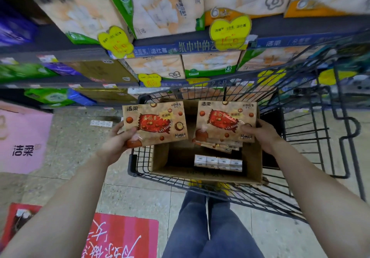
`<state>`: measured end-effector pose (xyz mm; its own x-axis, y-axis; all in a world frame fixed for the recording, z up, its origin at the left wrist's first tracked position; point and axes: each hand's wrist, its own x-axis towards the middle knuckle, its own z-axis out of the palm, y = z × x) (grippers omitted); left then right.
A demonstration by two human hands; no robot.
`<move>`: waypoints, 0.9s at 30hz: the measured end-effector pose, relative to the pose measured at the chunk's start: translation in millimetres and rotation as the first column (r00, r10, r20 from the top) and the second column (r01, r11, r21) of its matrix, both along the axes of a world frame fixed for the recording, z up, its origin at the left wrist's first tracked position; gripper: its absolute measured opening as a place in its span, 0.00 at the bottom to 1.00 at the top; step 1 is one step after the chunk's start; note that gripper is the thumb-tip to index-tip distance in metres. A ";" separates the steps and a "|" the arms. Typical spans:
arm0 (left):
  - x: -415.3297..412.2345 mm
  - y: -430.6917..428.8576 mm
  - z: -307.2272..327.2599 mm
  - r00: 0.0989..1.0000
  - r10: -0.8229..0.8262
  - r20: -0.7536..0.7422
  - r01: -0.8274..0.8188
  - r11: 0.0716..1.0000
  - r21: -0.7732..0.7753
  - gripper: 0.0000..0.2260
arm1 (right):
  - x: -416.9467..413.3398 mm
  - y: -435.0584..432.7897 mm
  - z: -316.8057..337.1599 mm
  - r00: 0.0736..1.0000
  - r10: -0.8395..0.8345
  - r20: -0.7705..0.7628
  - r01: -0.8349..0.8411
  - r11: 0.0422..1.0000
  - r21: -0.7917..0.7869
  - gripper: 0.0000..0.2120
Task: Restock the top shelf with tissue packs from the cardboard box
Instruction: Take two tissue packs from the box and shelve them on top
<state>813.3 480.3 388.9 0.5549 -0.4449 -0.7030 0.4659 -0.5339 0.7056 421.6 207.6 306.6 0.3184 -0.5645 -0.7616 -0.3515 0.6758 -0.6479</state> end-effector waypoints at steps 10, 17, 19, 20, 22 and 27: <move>22.0 32.6 73.3 0.993 0.071 0.089 -0.058 0.987 -0.147 0.18 | 43.1 -14.6 84.2 0.981 0.105 0.161 -0.090 0.991 -0.096 0.46; 49.5 67.4 117.2 0.977 0.158 0.146 -0.117 0.960 -0.253 0.23 | 106.3 -19.3 149.3 0.942 0.203 0.268 -0.134 0.958 -0.254 0.39; 60.9 79.0 126.9 0.971 0.192 0.143 -0.147 0.950 -0.275 0.18 | 126.4 -16.4 164.4 0.930 0.234 0.283 -0.144 0.942 -0.304 0.30; 67.9 85.8 131.8 0.968 0.204 0.145 -0.156 0.945 -0.287 0.17 | 136.8 -13.7 172.7 0.925 0.247 0.287 -0.147 0.933 -0.330 0.27; 82.0 98.9 141.6 0.963 0.215 0.160 -0.158 0.937 -0.311 0.17 | 157.7 -6.6 189.0 0.921 0.266 0.286 -0.145 0.912 -0.383 0.27; 128.8 135.2 163.3 0.956 0.220 0.194 -0.132 0.913 -0.385 0.17 | 212.6 24.4 233.3 0.882 0.328 0.337 -0.150 0.875 -0.460 0.32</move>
<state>942.1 615.5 552.2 0.7735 -0.5249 -0.3553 0.3311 -0.1435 0.9326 634.2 231.9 539.9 0.7051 -0.6604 -0.2582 -0.1223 0.2455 -0.9617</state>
